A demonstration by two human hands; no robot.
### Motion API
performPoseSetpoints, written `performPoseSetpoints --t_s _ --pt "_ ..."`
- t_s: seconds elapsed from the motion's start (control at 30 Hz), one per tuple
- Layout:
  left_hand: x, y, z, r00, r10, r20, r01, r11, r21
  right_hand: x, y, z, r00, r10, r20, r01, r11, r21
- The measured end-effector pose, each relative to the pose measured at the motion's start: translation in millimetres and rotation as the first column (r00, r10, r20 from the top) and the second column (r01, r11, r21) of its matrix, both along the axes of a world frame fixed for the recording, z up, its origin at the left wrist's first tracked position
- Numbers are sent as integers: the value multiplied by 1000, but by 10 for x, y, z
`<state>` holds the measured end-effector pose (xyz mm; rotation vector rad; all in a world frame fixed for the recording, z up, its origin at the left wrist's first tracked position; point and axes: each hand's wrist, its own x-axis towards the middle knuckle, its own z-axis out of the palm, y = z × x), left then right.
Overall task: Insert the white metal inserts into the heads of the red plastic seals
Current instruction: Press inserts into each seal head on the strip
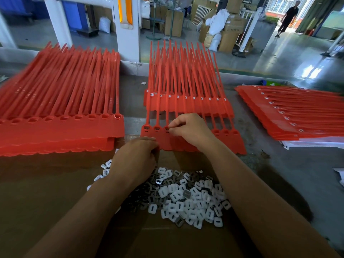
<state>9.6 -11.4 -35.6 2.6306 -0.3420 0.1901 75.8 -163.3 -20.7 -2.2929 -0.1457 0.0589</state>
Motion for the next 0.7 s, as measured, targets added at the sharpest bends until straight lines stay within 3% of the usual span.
performPoseSetpoints --t_s 0.1,0.33,0.5,0.7 --pt "6 7 -7 1000 -7 -11 7 1000 13 -168 -128 65 990 140 -5 -140 989 -53" --pt "20 -2 -9 999 -1 -34 1 1000 11 -506 -390 209 897 386 -217 -430 875 -221" --pt "13 -4 -10 999 4 -32 -3 1000 9 -576 -500 199 872 393 -293 -458 866 -202" --pt "18 3 -15 1000 2 -27 -1 1000 23 -580 -464 147 891 372 -259 -441 845 -304"
